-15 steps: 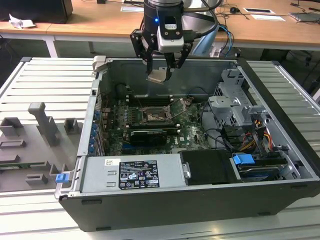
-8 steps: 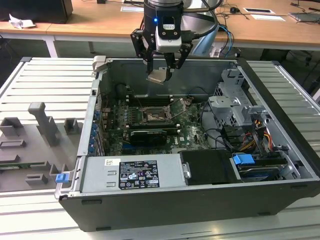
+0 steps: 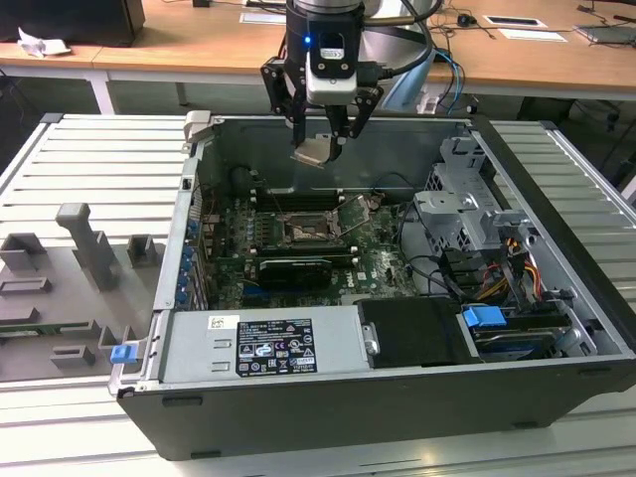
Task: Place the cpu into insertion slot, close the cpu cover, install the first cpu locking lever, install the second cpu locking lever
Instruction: 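Place the cpu into insertion slot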
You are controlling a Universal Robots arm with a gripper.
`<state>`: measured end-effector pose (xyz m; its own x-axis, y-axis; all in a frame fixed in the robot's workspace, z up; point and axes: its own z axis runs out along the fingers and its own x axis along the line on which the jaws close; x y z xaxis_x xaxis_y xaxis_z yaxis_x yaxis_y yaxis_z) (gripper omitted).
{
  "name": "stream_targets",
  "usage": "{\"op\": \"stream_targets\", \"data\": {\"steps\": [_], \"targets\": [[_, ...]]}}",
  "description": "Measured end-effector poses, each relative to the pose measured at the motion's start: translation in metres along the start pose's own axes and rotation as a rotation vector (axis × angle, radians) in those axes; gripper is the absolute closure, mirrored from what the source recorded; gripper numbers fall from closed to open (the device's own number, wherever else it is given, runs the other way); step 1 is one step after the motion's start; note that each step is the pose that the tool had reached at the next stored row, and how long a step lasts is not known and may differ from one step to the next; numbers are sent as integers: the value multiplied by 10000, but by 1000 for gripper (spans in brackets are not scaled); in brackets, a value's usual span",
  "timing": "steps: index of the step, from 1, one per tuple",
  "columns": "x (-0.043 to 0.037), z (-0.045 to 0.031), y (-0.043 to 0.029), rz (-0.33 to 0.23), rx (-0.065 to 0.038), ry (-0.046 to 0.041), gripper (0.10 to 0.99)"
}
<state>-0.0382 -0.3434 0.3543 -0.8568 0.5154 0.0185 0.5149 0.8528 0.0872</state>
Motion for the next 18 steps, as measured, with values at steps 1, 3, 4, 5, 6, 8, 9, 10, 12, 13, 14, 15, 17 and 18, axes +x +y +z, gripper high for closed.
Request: {"op": "stream_targets", "data": {"steps": [1,3,4,5,6,8,9,10,12,13,14,15,17,18], "targets": [[0,0,0,49,-1,-4,553],[0,1,0,161,-3,-14,553],[0,2,0,257,-4,-22,553],[0,2,0,351,-6,-31,553],[0,2,0,429,-7,-38,553],[0,3,0,525,-10,-46,553],[0,3,0,566,-10,-49,553],[0,4,0,621,-12,-54,553],[0,4,0,718,-14,-63,553],[0,4,0,760,-14,-66,553],[0,5,0,802,-15,-70,553],[0,5,-1,870,-16,-76,553],[0,6,0,990,-19,-86,553],[0,7,-1,1037,-19,-90,553]]}}
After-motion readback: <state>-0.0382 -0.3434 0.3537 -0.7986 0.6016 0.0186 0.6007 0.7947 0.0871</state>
